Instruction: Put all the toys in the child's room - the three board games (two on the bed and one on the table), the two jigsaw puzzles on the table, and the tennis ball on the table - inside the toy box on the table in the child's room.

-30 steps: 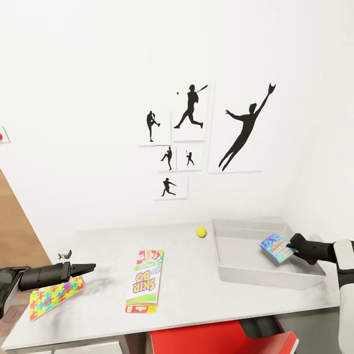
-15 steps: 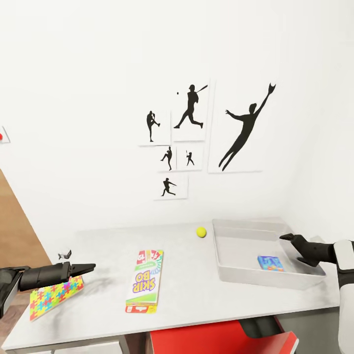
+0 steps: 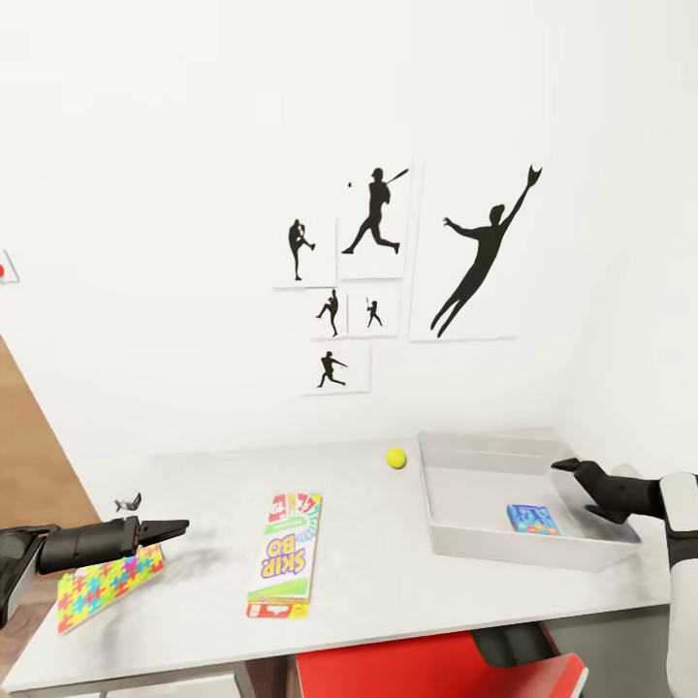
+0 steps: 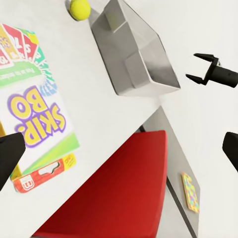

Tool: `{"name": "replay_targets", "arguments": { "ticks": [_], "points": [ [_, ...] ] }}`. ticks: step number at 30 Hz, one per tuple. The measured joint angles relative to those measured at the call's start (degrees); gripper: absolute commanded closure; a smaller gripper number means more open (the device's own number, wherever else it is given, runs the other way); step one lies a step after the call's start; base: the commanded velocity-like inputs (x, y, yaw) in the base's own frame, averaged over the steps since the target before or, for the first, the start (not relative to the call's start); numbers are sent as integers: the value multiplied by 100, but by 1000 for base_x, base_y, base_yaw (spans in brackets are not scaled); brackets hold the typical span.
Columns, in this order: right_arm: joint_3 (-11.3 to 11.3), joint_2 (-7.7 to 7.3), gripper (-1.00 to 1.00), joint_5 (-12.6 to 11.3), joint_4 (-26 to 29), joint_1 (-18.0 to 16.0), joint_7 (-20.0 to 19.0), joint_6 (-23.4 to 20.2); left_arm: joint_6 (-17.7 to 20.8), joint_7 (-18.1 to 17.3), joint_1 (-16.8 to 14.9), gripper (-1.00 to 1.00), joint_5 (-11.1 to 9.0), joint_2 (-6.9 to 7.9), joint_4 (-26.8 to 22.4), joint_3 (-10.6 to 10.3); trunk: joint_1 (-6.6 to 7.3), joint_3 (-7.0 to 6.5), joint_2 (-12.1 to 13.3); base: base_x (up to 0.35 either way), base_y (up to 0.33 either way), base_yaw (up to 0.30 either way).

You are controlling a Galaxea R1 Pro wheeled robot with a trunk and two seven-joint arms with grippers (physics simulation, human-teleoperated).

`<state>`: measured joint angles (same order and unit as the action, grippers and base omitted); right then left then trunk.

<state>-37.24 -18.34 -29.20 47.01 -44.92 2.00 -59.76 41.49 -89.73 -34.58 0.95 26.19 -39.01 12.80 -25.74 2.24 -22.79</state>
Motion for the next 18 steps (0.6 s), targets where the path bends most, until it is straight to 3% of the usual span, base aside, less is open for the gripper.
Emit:
{"name": "replay_targets", "arguments": {
  "ticks": [9,15,18],
  "points": [
    [-10,-4,-100,-88,117,11,-66,0,0,0,0,-100,0,0,0,0,0,-70,0,0,0,-111],
    [52,15,-100,-599,697,36,-399,3,0,0,-1,-100,0,-8,0,0,0,-119,-3,0,0,-109],
    [93,29,-100,-747,1159,83,-667,3,0,0,-2,-100,0,-9,0,-1,0,-142,-5,0,0,-102]
  ]
}}
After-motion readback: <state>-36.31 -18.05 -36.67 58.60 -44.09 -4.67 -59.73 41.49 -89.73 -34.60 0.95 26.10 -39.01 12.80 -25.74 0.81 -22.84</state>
